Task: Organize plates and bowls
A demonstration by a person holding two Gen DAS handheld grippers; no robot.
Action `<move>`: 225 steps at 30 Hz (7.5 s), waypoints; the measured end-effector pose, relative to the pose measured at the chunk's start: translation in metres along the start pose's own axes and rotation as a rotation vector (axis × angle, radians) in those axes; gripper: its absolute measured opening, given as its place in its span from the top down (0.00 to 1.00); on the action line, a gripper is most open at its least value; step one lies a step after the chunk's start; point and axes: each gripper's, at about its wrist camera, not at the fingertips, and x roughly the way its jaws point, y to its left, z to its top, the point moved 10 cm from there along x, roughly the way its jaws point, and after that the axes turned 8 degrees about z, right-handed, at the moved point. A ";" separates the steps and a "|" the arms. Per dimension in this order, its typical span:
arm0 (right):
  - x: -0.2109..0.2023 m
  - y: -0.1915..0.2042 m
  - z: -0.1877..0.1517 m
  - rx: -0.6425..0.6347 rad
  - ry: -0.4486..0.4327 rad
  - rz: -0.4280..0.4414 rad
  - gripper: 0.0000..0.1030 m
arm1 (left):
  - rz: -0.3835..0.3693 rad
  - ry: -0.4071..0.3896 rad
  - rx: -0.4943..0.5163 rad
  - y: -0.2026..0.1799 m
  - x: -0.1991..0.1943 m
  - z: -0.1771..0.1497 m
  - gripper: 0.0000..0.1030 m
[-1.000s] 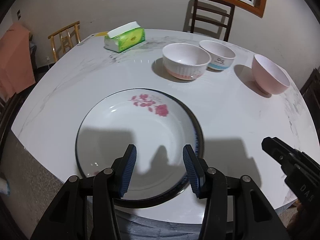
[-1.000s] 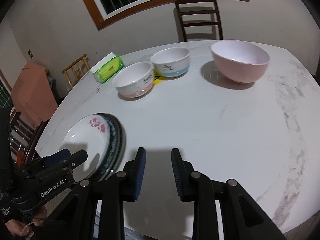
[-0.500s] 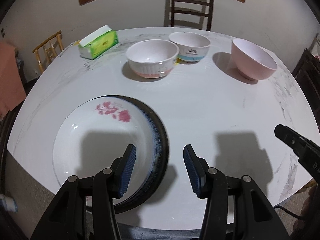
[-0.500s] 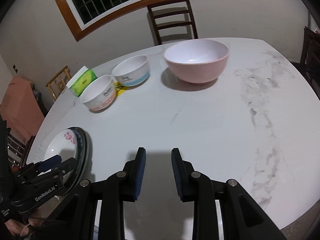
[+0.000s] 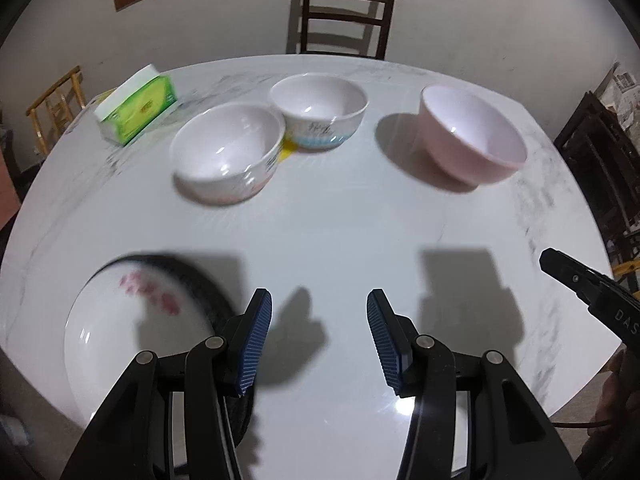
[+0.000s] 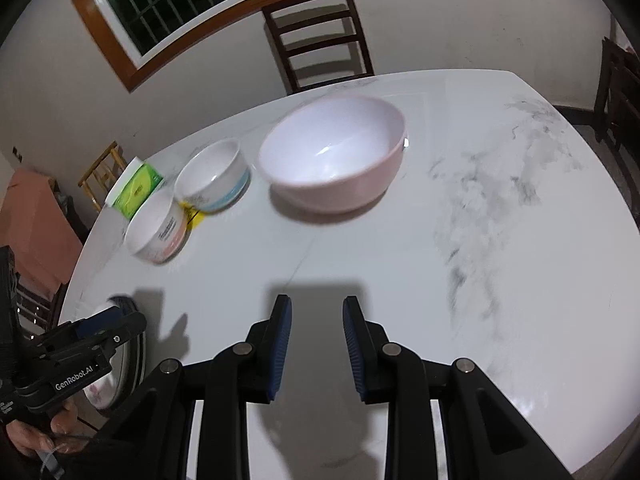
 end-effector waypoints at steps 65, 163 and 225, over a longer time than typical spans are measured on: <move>0.027 0.008 0.000 0.117 0.137 -0.010 0.83 | -0.167 0.163 -0.145 -0.060 0.022 0.053 0.91; 0.010 0.071 -0.092 0.021 0.147 -0.020 0.69 | -0.137 0.141 -0.220 0.012 -0.009 -0.057 0.76; 0.092 0.196 0.000 -0.234 0.176 0.113 0.69 | -0.002 -0.019 -0.332 0.151 0.006 0.037 0.72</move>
